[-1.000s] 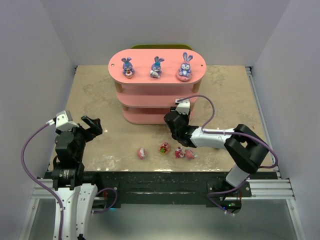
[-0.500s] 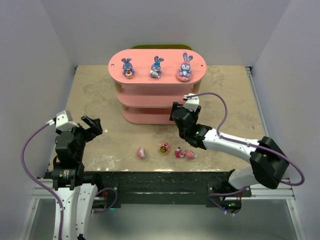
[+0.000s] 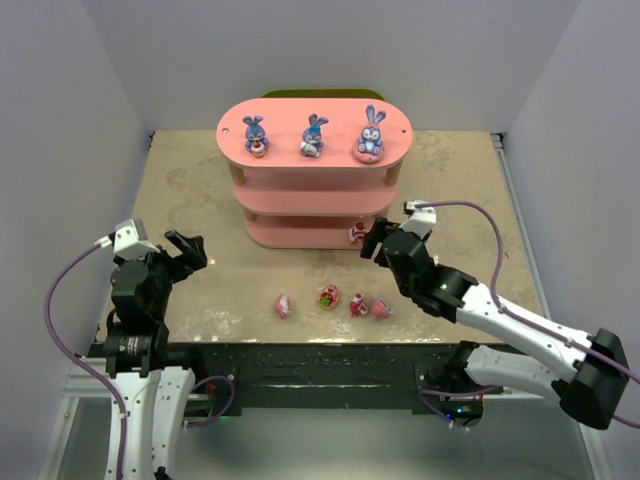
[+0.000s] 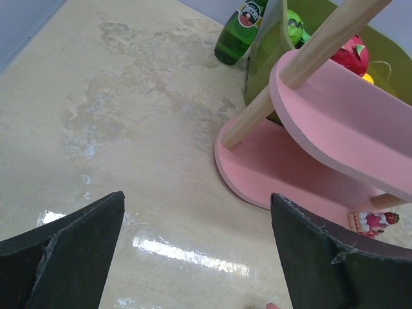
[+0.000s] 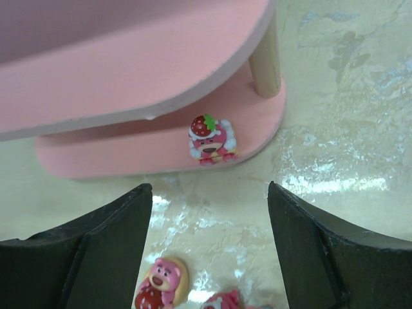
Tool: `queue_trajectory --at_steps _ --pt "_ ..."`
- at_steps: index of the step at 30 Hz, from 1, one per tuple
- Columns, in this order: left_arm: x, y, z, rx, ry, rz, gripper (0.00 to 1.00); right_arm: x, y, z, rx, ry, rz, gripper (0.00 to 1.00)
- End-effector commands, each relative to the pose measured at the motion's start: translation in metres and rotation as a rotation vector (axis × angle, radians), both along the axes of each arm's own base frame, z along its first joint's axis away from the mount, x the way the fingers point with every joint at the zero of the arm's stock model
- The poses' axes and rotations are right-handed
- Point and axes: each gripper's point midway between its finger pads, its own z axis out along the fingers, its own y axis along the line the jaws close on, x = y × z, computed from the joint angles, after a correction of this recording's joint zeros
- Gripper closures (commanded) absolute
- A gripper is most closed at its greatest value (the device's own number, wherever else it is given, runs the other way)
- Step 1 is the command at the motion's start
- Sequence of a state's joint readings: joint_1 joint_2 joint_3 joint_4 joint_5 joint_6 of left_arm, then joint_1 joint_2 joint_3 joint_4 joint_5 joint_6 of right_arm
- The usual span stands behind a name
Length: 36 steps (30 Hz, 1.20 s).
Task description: Place and organize the plastic toys onto the shelf
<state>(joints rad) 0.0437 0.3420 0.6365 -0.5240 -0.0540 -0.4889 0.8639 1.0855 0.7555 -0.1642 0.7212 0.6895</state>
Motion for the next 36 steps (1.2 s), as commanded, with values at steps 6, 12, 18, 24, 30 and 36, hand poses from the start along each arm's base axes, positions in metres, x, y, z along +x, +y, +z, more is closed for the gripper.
queue_trajectory --at_steps 6,12,18,24,30,36 --pt "0.011 -0.027 0.005 0.004 -0.043 -0.168 0.00 -0.071 -0.015 -0.023 0.020 0.183 0.223 0.24" --pt "0.017 -0.061 -0.002 -0.060 -0.020 -0.358 0.00 -0.094 0.008 -0.050 0.043 0.262 0.411 0.28" --pt "0.020 -0.070 -0.015 -0.069 0.024 -0.423 0.00 -0.105 0.043 -0.072 -0.009 0.324 0.630 0.43" --pt "0.019 -0.082 -0.014 -0.081 0.001 -0.492 0.00 -0.102 0.051 -0.090 -0.108 0.348 0.684 0.46" --pt "0.019 -0.085 -0.017 -0.083 0.017 -0.505 0.00 -0.096 0.056 -0.101 -0.161 0.352 0.717 0.45" --pt "0.018 -0.085 -0.016 -0.080 0.011 -0.507 0.00 -0.084 0.058 -0.107 -0.214 0.337 0.704 0.47"
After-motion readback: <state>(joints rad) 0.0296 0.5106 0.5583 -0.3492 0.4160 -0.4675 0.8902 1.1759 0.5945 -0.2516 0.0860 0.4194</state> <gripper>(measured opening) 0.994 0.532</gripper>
